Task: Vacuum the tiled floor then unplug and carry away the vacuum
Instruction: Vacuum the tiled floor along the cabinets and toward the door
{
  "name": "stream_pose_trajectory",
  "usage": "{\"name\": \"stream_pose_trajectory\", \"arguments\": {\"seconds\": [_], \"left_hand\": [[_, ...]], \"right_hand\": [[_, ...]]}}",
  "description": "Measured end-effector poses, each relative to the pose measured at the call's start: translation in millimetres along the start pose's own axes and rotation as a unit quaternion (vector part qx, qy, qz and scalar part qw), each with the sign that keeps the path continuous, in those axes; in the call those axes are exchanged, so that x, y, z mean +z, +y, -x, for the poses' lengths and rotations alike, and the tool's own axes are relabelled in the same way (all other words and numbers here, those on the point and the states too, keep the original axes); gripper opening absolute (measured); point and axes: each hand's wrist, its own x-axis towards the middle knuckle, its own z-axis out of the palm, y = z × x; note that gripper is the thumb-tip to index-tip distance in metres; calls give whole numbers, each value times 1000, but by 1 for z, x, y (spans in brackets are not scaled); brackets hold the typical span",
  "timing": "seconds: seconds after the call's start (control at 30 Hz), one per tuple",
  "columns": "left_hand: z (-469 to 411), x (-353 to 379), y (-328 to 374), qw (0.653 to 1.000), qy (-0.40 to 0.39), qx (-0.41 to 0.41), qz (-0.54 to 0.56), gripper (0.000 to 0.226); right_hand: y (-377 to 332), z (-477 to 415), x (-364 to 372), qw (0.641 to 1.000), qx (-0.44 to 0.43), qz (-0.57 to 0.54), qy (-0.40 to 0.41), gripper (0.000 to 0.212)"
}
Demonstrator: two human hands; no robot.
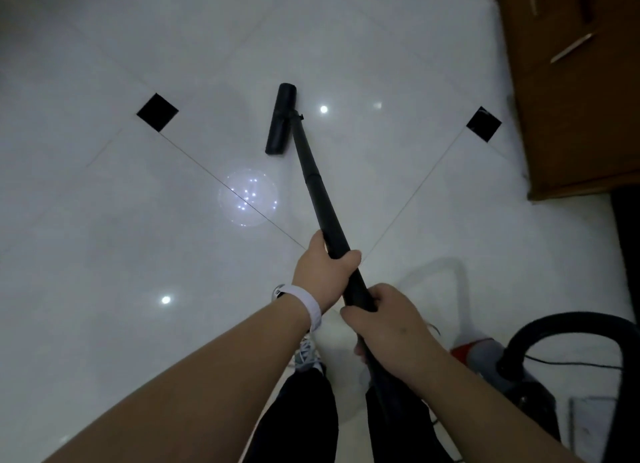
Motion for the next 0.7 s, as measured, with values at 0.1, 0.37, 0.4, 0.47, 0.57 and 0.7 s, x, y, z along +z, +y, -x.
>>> {"name": "stream_pose_trajectory", "arguments": {"seconds": [0.1, 0.37, 0.4, 0.47, 0.57, 0.7], "left_hand": [[0, 15, 6, 1000, -19, 3, -24, 33], [-3, 64, 15, 996, -54, 21, -65, 26], [-2, 71, 16, 996, -59, 21, -67, 27], [-1, 85, 18, 995, -71, 21, -72, 29], [2, 108, 23, 993, -86, 24, -76, 32], [4, 139, 31, 991, -104, 25, -83, 34]], "right_hand": [[10, 2, -12, 1000, 0, -6, 12, 14], [40, -1, -44, 998, 12, -50, 39, 11], [44, -1, -49, 997, 15, -55, 43, 11], [52, 0, -59, 996, 18, -64, 50, 11], [65, 1, -75, 994, 23, -93, 49, 11], [81, 1, -99, 991, 36, -120, 51, 10]]}}
